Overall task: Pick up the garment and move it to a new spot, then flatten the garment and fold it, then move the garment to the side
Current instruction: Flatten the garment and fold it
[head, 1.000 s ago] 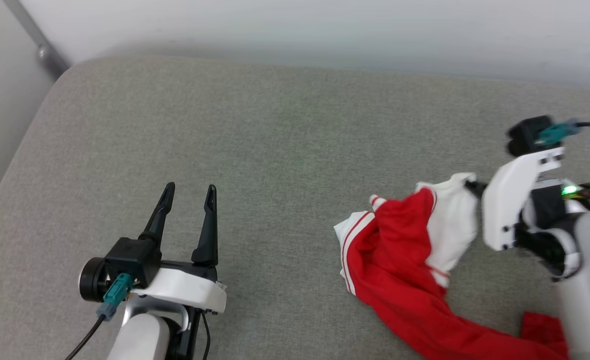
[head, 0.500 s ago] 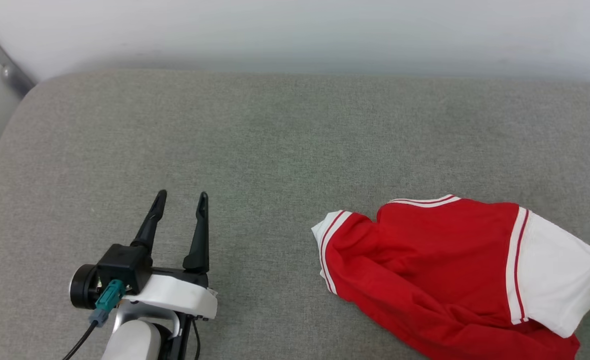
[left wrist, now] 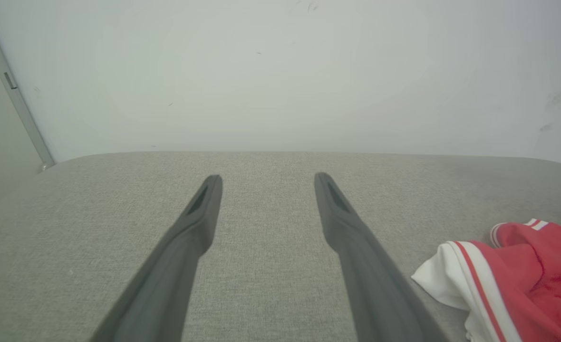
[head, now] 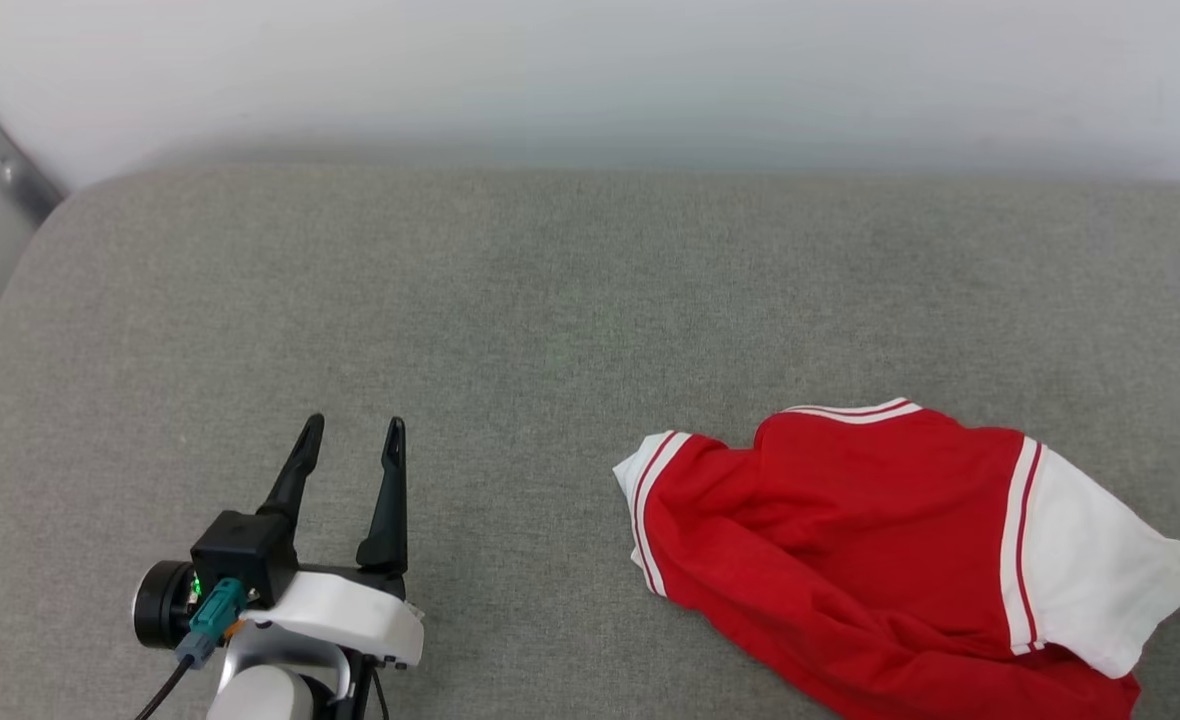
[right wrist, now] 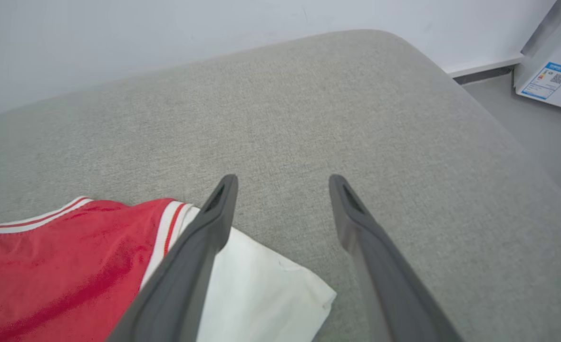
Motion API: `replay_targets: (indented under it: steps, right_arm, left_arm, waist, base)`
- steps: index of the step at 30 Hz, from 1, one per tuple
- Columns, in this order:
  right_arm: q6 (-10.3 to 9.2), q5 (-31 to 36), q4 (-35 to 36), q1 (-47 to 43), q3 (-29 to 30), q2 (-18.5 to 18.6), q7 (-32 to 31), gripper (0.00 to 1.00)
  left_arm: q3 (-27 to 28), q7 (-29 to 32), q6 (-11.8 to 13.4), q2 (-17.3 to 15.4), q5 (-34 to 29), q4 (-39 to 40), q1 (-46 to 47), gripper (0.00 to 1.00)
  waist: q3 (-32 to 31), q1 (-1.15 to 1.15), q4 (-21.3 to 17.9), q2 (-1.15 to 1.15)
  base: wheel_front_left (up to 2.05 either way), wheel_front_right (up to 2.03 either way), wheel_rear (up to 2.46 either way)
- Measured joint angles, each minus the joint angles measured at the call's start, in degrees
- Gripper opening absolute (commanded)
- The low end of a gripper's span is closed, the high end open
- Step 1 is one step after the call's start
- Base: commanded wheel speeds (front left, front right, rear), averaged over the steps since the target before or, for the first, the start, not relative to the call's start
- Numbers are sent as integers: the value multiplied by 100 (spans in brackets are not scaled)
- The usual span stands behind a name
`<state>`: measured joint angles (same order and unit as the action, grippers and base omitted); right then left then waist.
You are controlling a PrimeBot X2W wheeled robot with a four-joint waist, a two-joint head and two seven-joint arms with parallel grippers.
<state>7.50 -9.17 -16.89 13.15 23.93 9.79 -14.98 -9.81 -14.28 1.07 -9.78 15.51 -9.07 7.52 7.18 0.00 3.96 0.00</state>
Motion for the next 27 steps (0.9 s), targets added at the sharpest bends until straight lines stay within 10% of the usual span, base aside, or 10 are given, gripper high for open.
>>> replay_targets:
  steps: [12, 27]
  right_arm:
    - [0, 102, 987, -904, -1464, -187, 1350, 100]
    - [1, 111, 1998, -1702, -2263, -487, 1200, 100]
  left_arm:
    - [-24, 222, 147, -111, 37, 4, -439, 100]
    - [-53, 511, 244, -255, 96, 13, -677, 100]
  waist:
    - [-611, 0, -26, 0]
    - [-817, -1, -218, 0]
  base:
    - [0, 0, 0]
    - [0, 0, 0]
